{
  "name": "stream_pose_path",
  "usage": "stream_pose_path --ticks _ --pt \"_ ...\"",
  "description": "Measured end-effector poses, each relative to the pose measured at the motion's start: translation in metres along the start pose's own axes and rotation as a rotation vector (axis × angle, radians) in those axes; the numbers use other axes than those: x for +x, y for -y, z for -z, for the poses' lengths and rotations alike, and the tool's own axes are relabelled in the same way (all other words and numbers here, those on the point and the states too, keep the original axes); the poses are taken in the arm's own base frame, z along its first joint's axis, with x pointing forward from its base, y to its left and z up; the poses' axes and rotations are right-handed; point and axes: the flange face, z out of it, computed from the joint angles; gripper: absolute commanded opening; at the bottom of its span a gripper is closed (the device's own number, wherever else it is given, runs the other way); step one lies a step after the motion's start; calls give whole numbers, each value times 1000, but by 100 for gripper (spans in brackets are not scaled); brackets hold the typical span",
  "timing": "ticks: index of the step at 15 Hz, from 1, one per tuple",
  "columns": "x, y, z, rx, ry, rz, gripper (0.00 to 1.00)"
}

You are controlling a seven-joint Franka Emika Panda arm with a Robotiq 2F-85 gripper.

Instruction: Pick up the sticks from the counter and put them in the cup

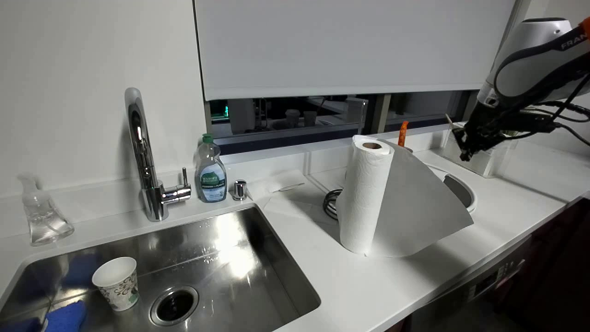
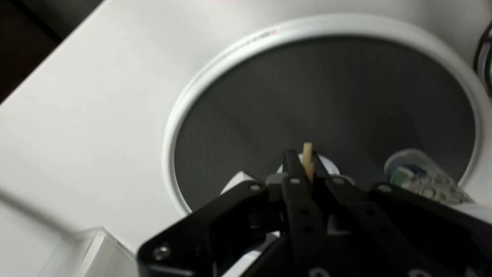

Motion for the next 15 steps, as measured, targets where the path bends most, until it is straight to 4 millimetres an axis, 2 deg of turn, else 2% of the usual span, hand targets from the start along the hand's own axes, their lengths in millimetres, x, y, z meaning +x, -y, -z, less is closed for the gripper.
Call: stream_pose_path --ticks 4,9,10,11,14,15 --pt "39 17 -2 -37 -209 1 2" --pt "84 38 -15 -50 -343 35 2" --pt "94 39 -17 -57 -359 29 7" --pt "104 40 -19 -57 -366 22 7" --pt "116 44 -30 -59 -369 21 7" --pt "116 44 -31 -59 -368 21 2"
